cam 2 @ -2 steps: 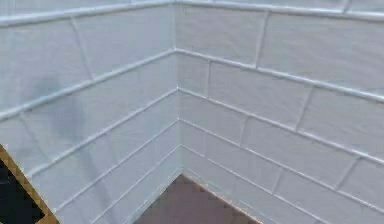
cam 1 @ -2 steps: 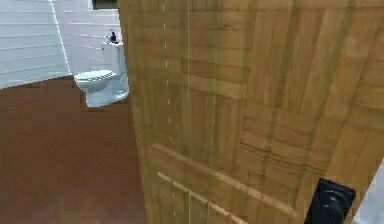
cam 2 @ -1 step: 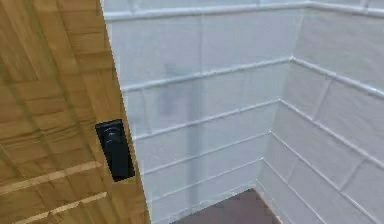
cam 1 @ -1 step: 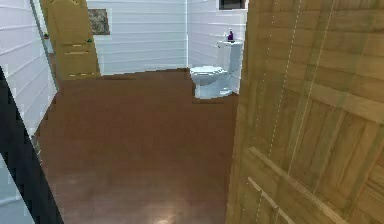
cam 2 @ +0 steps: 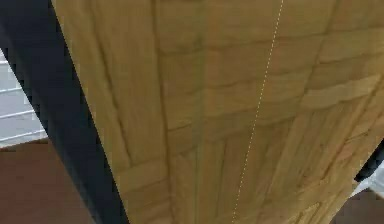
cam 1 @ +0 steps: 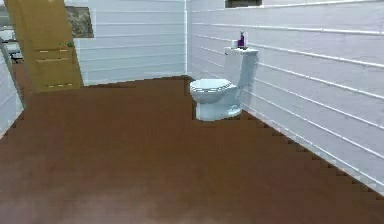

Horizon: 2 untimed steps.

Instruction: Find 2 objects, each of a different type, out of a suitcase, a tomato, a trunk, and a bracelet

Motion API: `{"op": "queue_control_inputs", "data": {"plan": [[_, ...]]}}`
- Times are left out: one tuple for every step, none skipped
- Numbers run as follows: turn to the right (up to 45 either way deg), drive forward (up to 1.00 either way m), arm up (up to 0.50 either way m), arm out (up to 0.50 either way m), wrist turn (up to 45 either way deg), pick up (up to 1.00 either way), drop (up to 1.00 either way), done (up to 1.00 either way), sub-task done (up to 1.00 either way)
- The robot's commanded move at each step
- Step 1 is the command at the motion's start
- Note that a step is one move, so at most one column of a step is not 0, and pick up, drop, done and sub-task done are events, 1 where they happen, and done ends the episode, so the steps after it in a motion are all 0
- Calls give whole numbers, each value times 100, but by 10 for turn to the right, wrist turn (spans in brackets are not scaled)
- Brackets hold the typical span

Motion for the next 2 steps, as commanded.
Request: {"op": "queue_control_inputs", "data": {"plan": [[-240, 0, 0, 0, 0, 0, 0, 0, 0], [0, 45, 0, 0, 0, 0, 0, 0, 0]]}}
